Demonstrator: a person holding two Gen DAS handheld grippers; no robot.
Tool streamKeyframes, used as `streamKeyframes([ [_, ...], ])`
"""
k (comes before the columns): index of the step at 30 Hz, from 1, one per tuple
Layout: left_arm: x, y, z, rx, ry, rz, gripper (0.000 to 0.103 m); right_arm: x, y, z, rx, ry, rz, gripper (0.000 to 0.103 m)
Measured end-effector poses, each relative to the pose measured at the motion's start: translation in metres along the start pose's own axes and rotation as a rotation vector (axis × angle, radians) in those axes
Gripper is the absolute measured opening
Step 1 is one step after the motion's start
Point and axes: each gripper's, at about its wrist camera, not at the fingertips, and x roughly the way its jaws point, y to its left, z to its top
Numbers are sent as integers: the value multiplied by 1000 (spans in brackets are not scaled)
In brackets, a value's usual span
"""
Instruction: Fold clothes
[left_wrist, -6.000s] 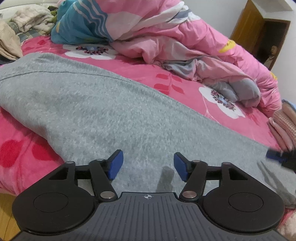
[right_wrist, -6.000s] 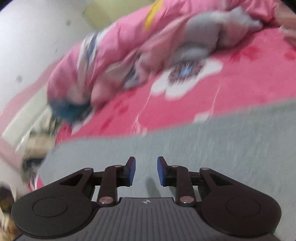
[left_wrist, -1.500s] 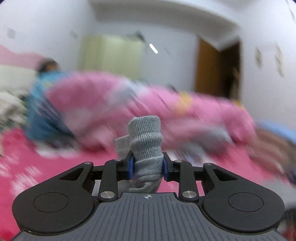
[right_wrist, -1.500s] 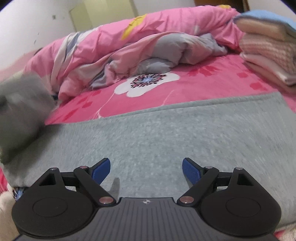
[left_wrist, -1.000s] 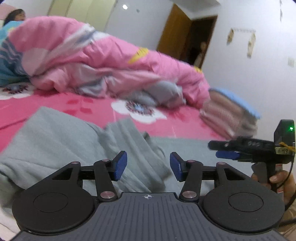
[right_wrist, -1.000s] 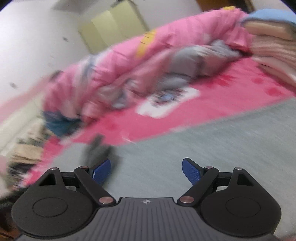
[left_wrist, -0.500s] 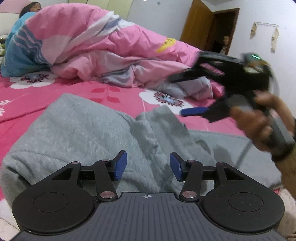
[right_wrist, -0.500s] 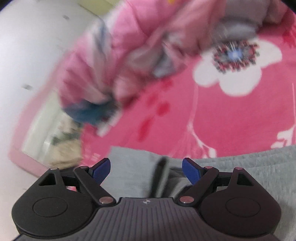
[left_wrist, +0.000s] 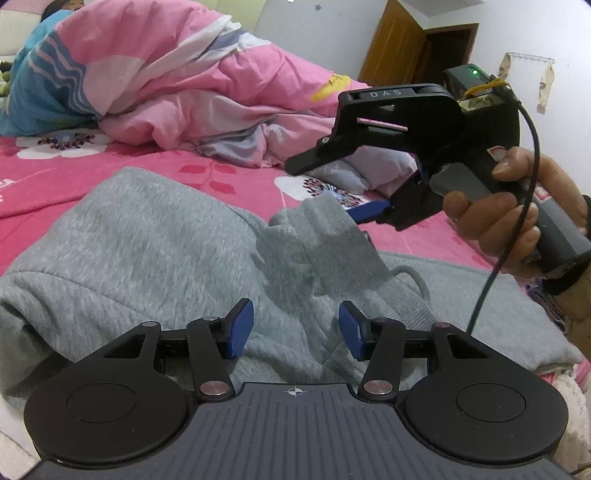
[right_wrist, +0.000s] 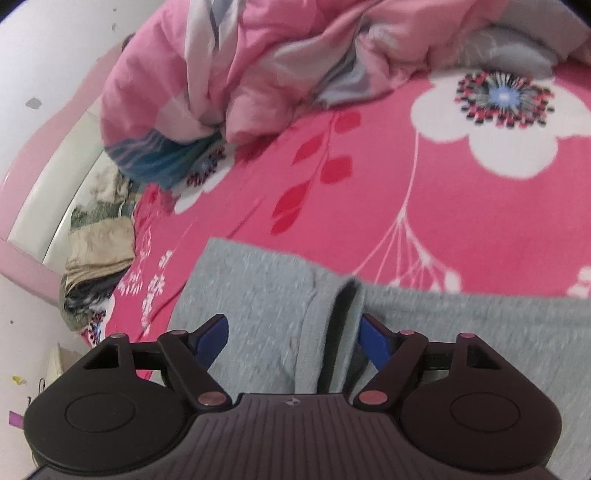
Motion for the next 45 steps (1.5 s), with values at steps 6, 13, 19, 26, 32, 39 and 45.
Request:
streamKeyframes([
  [6,-2,2,-2,0,-11,-3,51,3,-3,-37,0,5,-14,46],
  [13,-22,3,8,2,-56,-24,51,-37,-20,-70,135,-95,118,11],
  [19,-9,-5,10,16,-9,-12,51,-28,-50,-86,203,-80,103,11],
  [26,4,-14,2,61,52,23,51,-62,-65,-108,222,-169,165,40],
  [32,7,-14,0,73,64,26,51,-75,-102,-127,357,-198,165,66],
  [39,9,-12,-4,40,71,35,55,-40,-97,-124,365,-129,210,78],
  [45,11,-10,-8,20,60,24,55,-25,-86,-112,346,-106,236,76],
])
